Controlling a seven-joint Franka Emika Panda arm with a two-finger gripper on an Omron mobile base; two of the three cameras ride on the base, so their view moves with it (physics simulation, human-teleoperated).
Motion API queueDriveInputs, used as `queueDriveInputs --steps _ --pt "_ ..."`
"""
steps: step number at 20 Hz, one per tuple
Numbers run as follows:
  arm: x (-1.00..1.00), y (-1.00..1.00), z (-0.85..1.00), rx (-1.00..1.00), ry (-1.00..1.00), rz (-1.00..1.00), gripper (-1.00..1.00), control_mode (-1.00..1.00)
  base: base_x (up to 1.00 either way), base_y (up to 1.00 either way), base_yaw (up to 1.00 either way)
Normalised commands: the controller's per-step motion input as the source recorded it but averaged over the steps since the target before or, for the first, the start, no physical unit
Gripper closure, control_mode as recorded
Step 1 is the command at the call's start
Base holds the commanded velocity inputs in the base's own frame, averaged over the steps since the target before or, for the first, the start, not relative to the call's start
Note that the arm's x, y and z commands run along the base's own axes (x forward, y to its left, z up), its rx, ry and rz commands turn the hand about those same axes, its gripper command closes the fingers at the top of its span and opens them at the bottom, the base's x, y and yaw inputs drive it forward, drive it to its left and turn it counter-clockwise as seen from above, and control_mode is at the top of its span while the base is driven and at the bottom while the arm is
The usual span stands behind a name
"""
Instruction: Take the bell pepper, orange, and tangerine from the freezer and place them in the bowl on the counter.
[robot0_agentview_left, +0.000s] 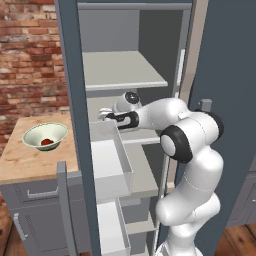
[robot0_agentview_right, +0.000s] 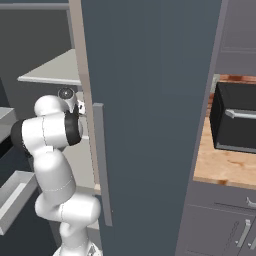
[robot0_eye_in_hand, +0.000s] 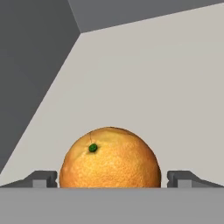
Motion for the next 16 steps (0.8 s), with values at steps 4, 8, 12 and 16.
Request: queueDriveInputs --steps 4,8,12,16 --pt "0.05 0.06 -0.08 0.00 0.01 0.00 1.00 -1.00 0.00 0.00 0.00" --pt "0.00 0.00 -0.03 0.00 0.02 0.00 1.00 -1.00 0.00 0.00 0.00" --pt "0.00 0.00 0.00 0.00 0.00 0.00 1.00 -1.00 0.00 0.00 0.00" --pt "-0.02 0.00 0.00 0.00 0.00 0.00 1.00 -1.00 0.00 0.00 0.00"
